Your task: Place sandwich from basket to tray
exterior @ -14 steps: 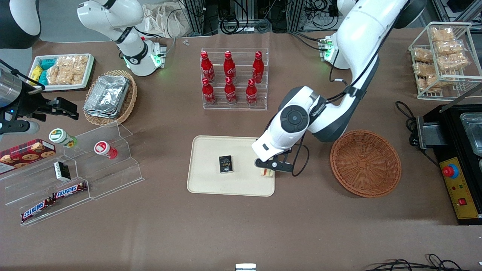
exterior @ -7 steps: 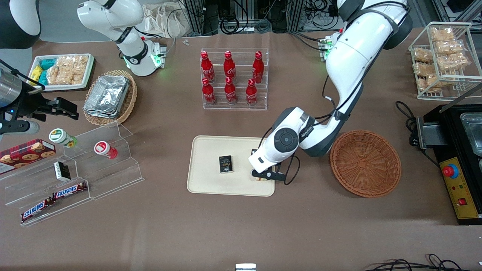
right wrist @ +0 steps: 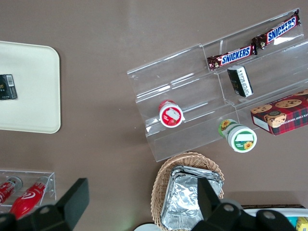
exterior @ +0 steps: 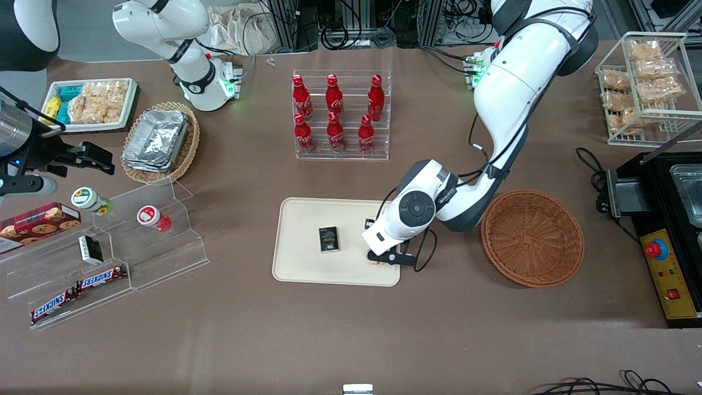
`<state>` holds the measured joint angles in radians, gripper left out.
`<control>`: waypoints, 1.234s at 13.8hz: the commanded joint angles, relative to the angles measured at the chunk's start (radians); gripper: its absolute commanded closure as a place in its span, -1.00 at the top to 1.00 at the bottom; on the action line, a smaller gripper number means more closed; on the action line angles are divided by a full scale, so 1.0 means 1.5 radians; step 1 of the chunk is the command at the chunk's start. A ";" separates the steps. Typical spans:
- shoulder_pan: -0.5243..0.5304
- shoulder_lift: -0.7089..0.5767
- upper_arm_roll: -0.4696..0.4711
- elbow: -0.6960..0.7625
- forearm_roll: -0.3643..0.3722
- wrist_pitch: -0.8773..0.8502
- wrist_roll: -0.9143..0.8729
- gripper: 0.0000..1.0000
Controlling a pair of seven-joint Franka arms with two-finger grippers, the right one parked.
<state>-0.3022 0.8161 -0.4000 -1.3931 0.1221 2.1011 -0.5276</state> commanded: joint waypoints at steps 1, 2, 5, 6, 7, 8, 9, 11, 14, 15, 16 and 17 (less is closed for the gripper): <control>0.008 -0.040 0.004 0.032 -0.001 -0.110 -0.015 1.00; 0.008 -0.057 0.004 0.035 -0.001 -0.149 -0.016 1.00; 0.039 -0.122 0.003 0.034 -0.002 -0.245 -0.015 1.00; 0.049 -0.143 0.002 0.033 -0.005 -0.275 -0.013 1.00; 0.061 -0.168 0.003 0.031 -0.019 -0.307 -0.006 1.00; 0.088 -0.191 0.003 0.029 -0.026 -0.332 -0.002 0.99; 0.108 -0.211 0.002 0.028 -0.027 -0.354 0.007 0.99; 0.148 -0.255 0.002 0.010 -0.027 -0.384 0.053 0.98; 0.221 -0.313 0.003 -0.020 -0.027 -0.412 0.098 0.99; 0.237 -0.319 0.003 -0.018 -0.022 -0.440 0.101 0.99; 0.248 -0.326 0.004 -0.016 -0.017 -0.451 0.103 1.00; 0.267 -0.332 0.005 -0.016 -0.015 -0.457 0.108 1.00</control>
<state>0.0577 0.3628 -0.3891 -1.3789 0.1003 1.4341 -0.3831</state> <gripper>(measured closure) 0.000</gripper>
